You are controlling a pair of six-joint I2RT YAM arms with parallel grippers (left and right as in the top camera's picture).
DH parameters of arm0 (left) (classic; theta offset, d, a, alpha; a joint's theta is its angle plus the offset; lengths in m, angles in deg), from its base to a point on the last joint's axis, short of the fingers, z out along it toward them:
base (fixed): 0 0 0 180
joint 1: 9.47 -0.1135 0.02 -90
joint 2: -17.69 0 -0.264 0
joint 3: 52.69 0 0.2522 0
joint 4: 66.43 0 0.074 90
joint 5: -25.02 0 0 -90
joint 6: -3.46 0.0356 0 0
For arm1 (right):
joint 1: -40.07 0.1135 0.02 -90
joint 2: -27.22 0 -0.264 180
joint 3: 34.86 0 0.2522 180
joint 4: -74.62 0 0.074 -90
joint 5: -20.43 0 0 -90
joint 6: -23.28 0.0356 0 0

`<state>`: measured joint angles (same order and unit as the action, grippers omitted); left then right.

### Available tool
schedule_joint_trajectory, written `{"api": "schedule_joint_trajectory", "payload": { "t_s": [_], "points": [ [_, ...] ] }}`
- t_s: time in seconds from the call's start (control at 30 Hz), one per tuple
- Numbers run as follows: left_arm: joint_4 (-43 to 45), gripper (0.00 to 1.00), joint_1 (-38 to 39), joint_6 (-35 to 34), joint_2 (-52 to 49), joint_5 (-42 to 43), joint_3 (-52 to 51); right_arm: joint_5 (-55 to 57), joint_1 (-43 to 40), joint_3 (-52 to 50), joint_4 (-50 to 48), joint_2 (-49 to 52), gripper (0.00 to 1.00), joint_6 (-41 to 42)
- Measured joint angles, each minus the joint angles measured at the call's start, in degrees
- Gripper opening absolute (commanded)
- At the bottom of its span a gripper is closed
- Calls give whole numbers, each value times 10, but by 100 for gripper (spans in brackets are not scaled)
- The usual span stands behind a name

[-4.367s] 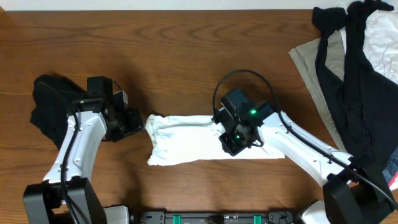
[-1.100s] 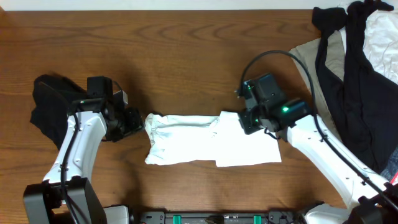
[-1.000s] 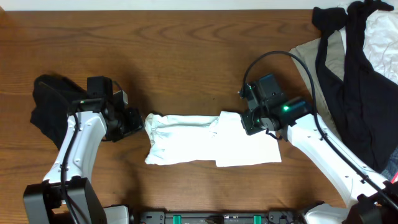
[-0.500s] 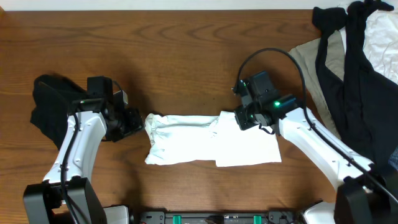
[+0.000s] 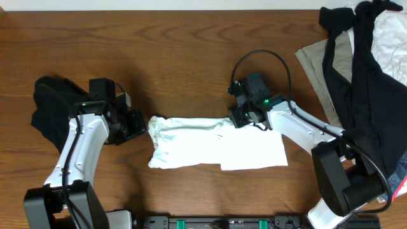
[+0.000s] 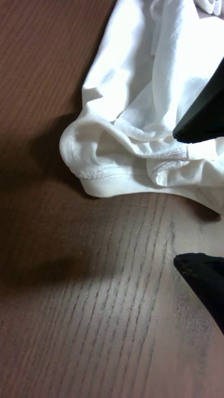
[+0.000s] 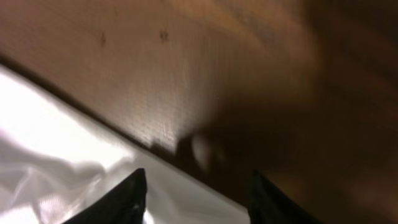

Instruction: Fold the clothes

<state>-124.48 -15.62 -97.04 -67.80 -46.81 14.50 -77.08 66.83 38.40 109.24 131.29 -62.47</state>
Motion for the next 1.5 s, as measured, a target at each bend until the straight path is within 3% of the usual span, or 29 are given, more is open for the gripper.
{"api": "schedule_joint_trajectory", "payload": {
  "t_s": [0.43, 0.63, 0.83, 1.0, 1.23, 1.4, 1.5],
  "points": [
    [0, 59, 0, 0, 0, 1, -5, 33, 0, 0, -7, -9, 56, 1],
    [1, 60, 0, 0, 0, 1, -5, 39, 0, 0, 35, -143, 57, 1],
    [9, 60, 0, 0, 0, 1, -5, 18, 16, 7, 142, -242, 53, 1],
    [9, 60, 0, 0, 0, 1, -5, -3, 52, 3, 182, -210, 49, 1],
    [8, 59, 0, 0, 0, 1, -5, -5, 113, 1, 146, -123, 41, 24],
    [6, 59, 0, 0, 0, 1, -5, 5, 125, 0, 142, -69, 32, 56],
    [6, 59, 0, 0, 0, 1, -5, 8, 125, -1, 141, -54, 32, 66]
  ]
}}
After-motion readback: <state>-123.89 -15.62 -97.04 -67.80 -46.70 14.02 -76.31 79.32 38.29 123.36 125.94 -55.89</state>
